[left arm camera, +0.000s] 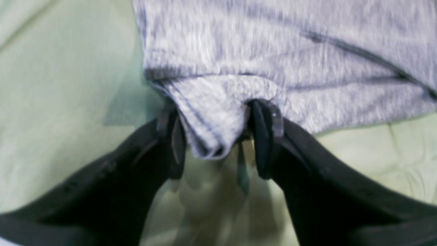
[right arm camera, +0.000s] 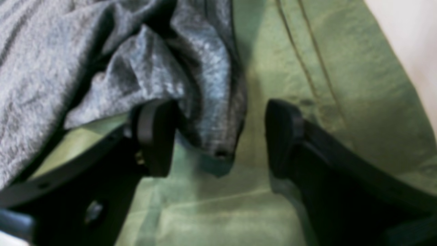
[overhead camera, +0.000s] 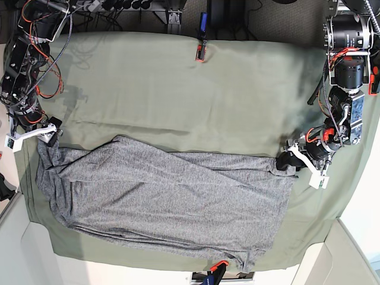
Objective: Fold the T-shirt properly
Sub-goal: 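Drag the held edges across the shirt toward the hem, then pull the held edges back apart, stretching the shirt lengthwise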
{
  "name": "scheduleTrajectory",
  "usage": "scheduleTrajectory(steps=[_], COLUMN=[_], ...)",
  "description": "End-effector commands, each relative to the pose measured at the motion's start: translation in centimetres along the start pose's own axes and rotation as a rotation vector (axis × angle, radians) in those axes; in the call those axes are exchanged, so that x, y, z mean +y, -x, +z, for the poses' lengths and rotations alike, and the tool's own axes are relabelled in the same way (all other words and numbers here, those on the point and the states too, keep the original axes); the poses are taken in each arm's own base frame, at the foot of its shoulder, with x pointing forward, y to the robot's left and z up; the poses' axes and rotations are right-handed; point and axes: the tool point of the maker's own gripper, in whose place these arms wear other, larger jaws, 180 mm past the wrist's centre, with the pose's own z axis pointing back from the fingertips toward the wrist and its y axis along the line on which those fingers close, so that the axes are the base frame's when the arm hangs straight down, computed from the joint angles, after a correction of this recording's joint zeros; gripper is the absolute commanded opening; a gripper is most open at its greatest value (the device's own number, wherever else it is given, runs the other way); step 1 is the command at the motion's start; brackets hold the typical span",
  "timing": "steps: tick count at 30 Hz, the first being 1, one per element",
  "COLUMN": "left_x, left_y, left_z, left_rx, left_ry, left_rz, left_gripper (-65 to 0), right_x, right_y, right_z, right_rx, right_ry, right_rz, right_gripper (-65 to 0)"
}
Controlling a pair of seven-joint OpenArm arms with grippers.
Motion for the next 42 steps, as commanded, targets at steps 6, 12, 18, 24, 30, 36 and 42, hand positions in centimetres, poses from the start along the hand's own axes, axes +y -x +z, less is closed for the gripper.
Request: scheduleTrajectory(steps=[6, 12, 18, 24, 30, 36, 42], left_x=[1.8, 1.9, 4.7, 7.4, 8.4, 9.6, 10.0], left_y=[-2.7, -2.4, -4.1, -6.3, -7.1, -5.6, -1.0], left_z=[0.5, 0.4, 2.7, 6.6, 10.1, 14.3, 16.3], left_rx=[-0.075, -0.057, -0.077, -0.037, 0.067, 0.177, 0.322], left_ry=[-0.080, -0.096, -0.146, -0.171, -0.174, -0.174, -0.163], left_rz=[-0.001, -0.040, -0.067, -0.102, -0.143, -0.244, -0.276], left_gripper=[-45.4, -65.0, -65.0, -65.0, -65.0, -65.0, -65.0], right_x=[0.5, 0.4, 0.9, 0.8, -0.4, -1.9, -3.2], right_y=[-1.2, -1.6, -2.7, -4.5, -3.2, -1.3, 0.5], right_z=[0.0, 0.0, 0.9, 4.1, 6.0, 8.1, 9.6], right_rx=[-0.029, -0.057, -0.050, -0.057, -0.003, 0.050, 0.100], right_ry=[-0.012, 0.002, -0.002, -0.001, 0.001, 0.013, 0.033], right_rz=[-0.004, 0.017, 0.044, 0.128, 0.165, 0.230, 0.249], right_gripper=[-25.4, -65.0, -65.0, -65.0, -65.0, -65.0, -65.0])
